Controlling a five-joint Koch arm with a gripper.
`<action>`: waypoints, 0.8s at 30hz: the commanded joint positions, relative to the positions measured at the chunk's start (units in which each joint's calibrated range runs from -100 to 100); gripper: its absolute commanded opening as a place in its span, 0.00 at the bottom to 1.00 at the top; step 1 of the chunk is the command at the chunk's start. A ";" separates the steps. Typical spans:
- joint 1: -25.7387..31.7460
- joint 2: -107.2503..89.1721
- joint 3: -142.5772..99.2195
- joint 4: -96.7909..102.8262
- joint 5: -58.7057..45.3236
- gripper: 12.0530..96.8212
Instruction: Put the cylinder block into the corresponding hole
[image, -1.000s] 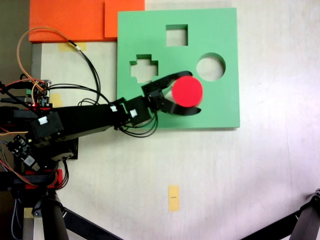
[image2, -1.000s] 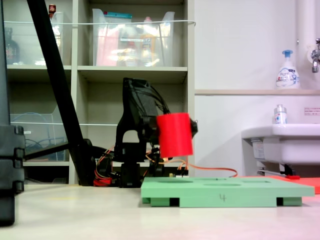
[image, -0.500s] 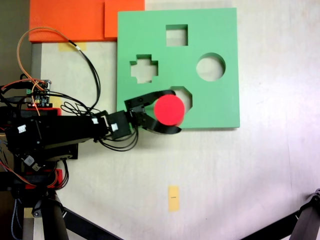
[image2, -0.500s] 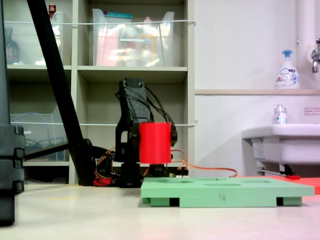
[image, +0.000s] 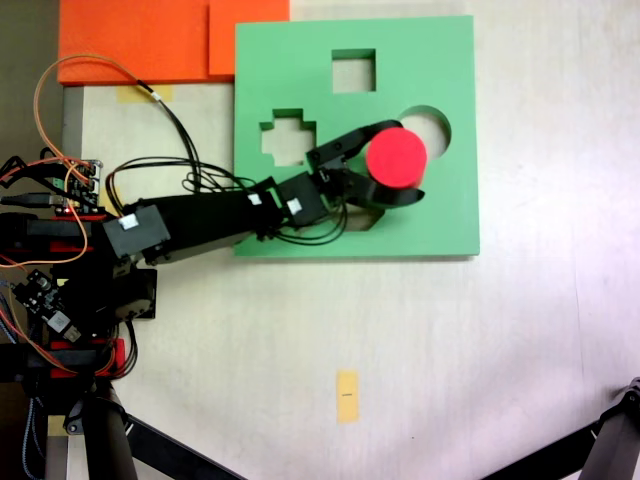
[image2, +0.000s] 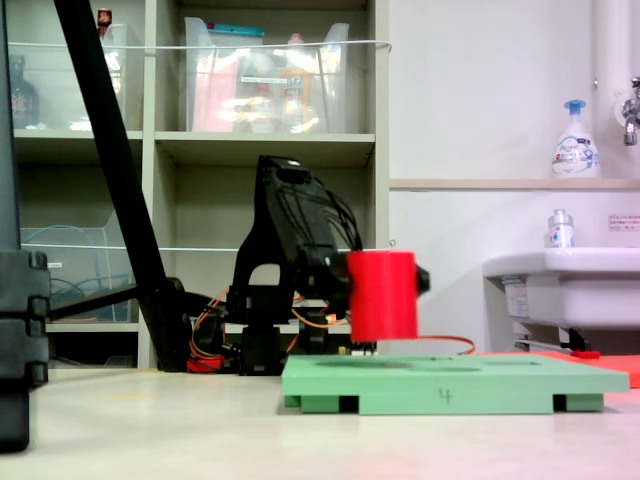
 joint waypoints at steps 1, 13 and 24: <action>0.78 2.34 5.78 0.51 -0.44 0.25; 1.42 20.22 19.74 -0.64 -0.49 0.26; 2.83 32.65 29.01 -1.70 -0.44 0.27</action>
